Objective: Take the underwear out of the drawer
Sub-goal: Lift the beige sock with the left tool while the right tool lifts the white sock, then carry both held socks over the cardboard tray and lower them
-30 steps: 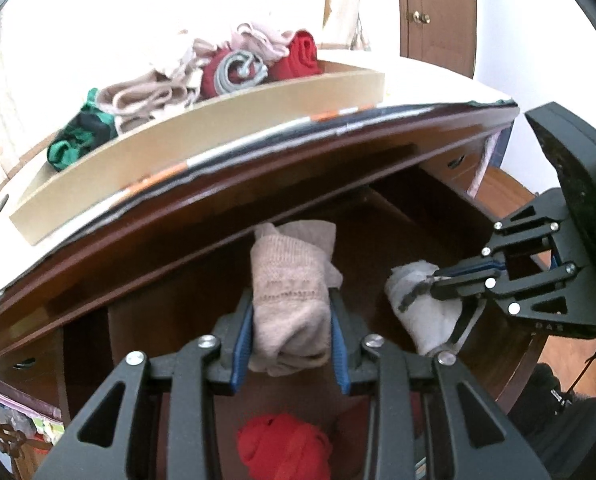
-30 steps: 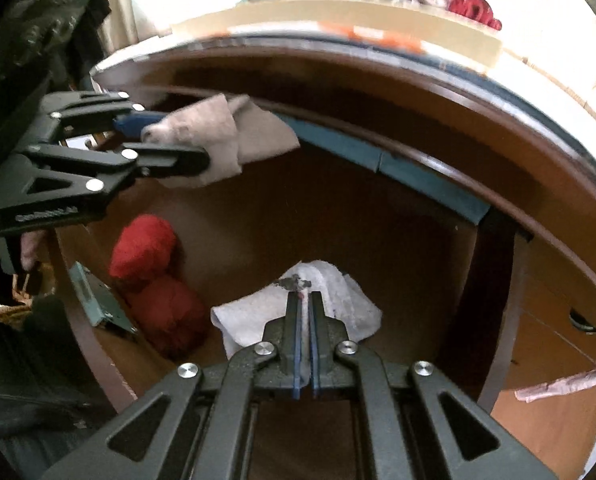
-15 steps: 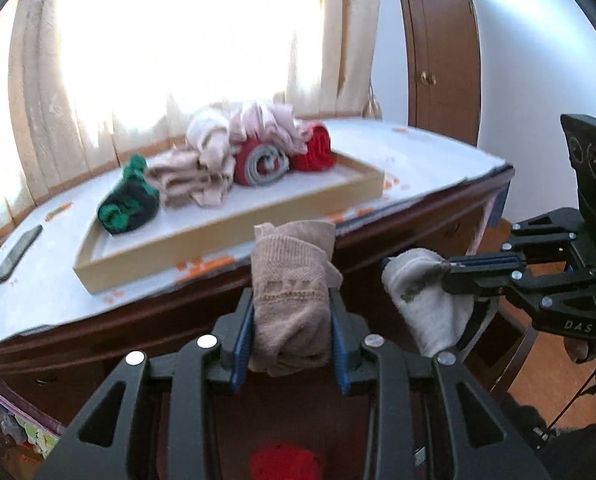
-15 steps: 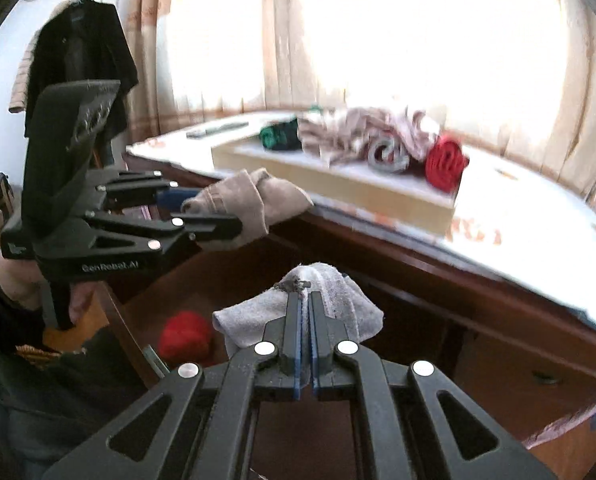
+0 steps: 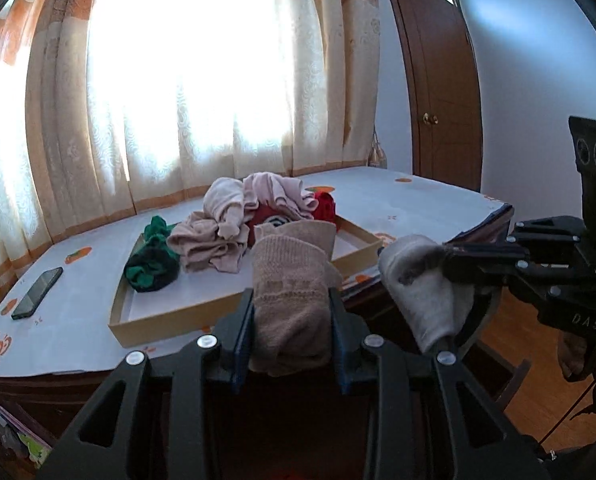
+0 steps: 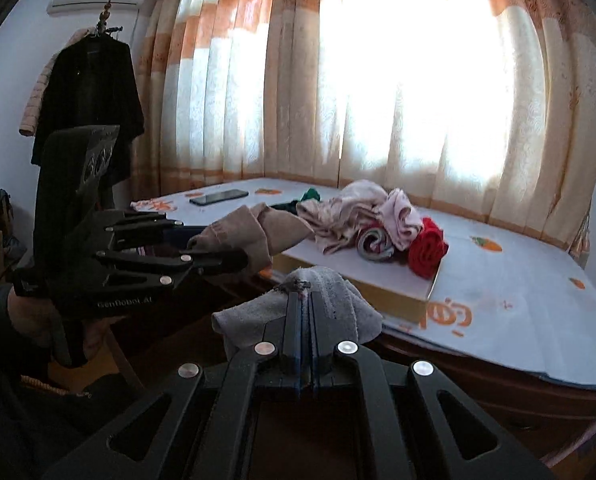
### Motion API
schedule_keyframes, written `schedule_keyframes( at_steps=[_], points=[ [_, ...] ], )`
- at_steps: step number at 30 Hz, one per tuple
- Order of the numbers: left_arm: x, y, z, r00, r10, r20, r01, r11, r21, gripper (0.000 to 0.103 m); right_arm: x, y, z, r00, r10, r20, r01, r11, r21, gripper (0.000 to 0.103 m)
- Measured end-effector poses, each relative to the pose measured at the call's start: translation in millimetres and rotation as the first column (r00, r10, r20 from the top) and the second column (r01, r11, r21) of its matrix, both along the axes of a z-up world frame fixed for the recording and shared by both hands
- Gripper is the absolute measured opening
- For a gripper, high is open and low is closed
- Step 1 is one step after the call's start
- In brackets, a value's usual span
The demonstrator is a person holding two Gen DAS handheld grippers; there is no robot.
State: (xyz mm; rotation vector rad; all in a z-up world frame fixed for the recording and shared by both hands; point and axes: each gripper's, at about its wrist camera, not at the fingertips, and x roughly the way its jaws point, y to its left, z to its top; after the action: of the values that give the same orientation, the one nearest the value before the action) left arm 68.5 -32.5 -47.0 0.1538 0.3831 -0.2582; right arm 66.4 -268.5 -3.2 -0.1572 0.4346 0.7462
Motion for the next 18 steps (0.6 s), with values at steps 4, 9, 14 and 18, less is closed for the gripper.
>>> schedule_keyframes(
  at_steps=[4, 9, 14, 18],
  points=[
    [3, -1, 6, 1.0, 0.005, 0.017, -0.005, 1.0, 0.008, 0.032, 3, 0, 7, 1.0, -0.004, 0.017, 0.004, 1.0, 0.009, 0.004],
    [7, -1, 12, 0.999, 0.013, 0.034, -0.013, 1.0, 0.01, 0.032, 8, -1, 13, 0.999, -0.009, 0.033, 0.008, 1.0, 0.029, 0.004],
    [12, -1, 18, 0.999, 0.018, 0.048, -0.019, 1.0, 0.012, 0.032, 11, -2, 20, 0.998, -0.015, 0.054, 0.013, 0.999, 0.04, 0.004],
    [15, 0, 23, 0.998, 0.025, 0.059, -0.025, 1.0, 0.008, 0.032, 15, -2, 25, 0.997, -0.019, 0.07, 0.015, 0.999, 0.047, 0.004]
  ],
)
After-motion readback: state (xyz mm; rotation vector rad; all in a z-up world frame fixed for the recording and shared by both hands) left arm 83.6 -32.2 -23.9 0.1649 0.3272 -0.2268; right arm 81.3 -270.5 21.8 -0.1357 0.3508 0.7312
